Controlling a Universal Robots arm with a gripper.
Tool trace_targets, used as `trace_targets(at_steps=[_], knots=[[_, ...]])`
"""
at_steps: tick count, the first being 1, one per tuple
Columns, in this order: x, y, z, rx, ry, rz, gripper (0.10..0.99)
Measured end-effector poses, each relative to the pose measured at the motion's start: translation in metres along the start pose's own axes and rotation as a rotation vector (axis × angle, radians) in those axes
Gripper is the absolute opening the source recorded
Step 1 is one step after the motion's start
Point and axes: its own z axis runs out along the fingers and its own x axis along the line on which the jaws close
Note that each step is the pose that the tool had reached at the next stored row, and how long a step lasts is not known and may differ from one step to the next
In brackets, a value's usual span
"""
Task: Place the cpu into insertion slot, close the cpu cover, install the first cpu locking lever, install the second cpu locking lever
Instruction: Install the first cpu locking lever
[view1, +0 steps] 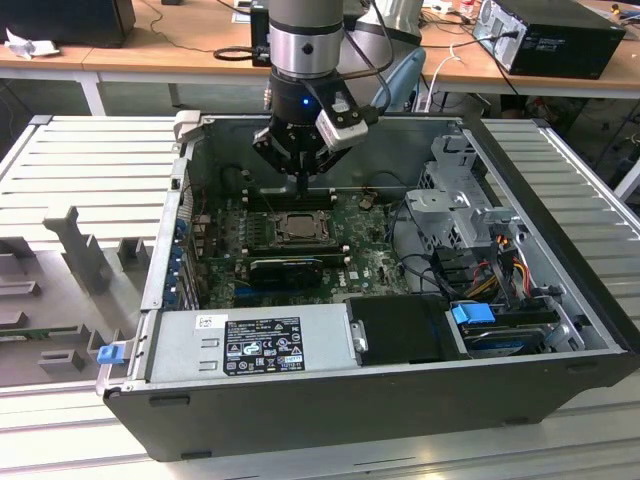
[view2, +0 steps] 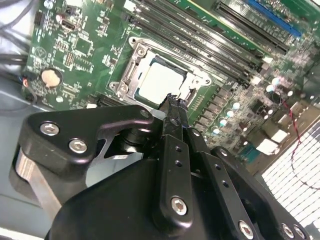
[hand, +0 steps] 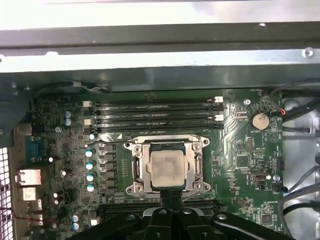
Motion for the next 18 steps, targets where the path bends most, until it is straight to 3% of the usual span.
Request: trace_targets(at_steps=[5,9,10,11,12,18], knots=[[0.0097,-0.0001,-0.0001,0.000,-0.0002,-0.003,0.106],[0.0104,-0.0001,0.0014,-0.003,-0.0038,-0.172,0.106],[0.0156,-0.0002,0.0016,-0.004,-0.0045,-0.192,0.106],[0.0252,-0.0005,0.0015,-0.005,-0.0043,-0.190,0.106],[0.0269,-0.0005,0.0017,-0.006,-0.0043,-0.187,0.106],[0.0273,-0.0005,0.0037,-0.003,-0.0022,-0.086,0.106]])
